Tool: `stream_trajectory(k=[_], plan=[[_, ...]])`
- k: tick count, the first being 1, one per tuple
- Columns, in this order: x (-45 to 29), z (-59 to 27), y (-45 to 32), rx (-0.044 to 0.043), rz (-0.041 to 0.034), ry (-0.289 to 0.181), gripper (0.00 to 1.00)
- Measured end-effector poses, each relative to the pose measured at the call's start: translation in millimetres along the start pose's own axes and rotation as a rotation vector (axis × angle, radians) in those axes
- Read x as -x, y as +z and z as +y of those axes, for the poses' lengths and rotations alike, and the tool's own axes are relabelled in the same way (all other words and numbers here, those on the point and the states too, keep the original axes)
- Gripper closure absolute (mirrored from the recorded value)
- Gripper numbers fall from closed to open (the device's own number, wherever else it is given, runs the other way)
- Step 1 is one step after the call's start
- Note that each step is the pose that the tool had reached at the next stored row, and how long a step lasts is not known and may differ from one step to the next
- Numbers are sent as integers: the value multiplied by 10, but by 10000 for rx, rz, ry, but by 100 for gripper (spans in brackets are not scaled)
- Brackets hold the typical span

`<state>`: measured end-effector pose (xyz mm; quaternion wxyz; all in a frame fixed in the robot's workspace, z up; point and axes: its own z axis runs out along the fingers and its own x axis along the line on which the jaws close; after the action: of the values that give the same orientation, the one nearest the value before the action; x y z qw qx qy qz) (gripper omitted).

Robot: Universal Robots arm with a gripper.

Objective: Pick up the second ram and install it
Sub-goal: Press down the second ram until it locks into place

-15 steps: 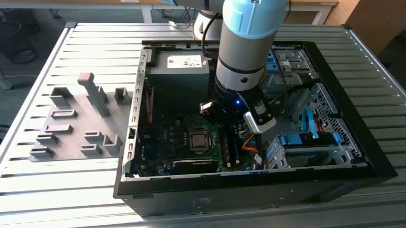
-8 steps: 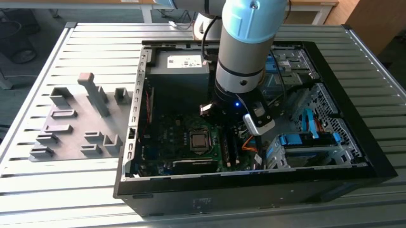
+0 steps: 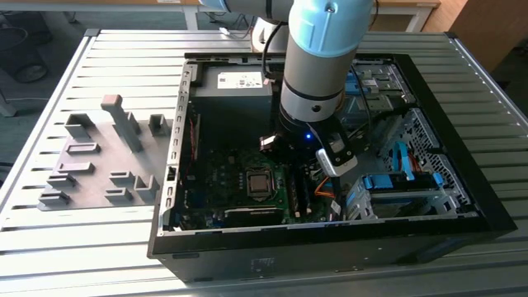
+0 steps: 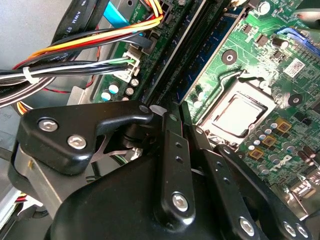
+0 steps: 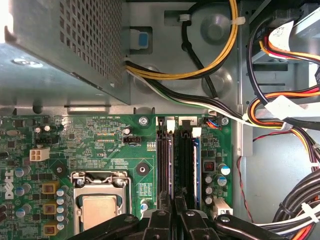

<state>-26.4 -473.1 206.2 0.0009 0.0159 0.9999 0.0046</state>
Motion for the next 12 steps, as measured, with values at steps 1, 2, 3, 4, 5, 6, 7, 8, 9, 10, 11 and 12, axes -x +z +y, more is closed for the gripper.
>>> stream_trajectory(k=[1, 2, 3, 4, 5, 6, 7, 8, 9, 10, 11, 12], plan=[[0, 0, 0, 1, 0, 0, 86], [0, 0, 1, 1, 0, 0, 86], [0, 0, 1, 0, 0, 0, 86], [0, 0, 1, 0, 0, 0, 86], [0, 0, 1, 0, 0, 0, 86], [0, 0, 2, 1, 0, 0, 86], [0, 0, 2, 0, 0, 0, 86], [0, 0, 3, 1, 0, 0, 86], [0, 1, 5, 6, -1, 0, 85], [0, 1, 5, 5, -1, 0, 85], [0, 0, 5, 3, -1, 0, 79], [0, 0, 5, 3, -1, 0, 79]])
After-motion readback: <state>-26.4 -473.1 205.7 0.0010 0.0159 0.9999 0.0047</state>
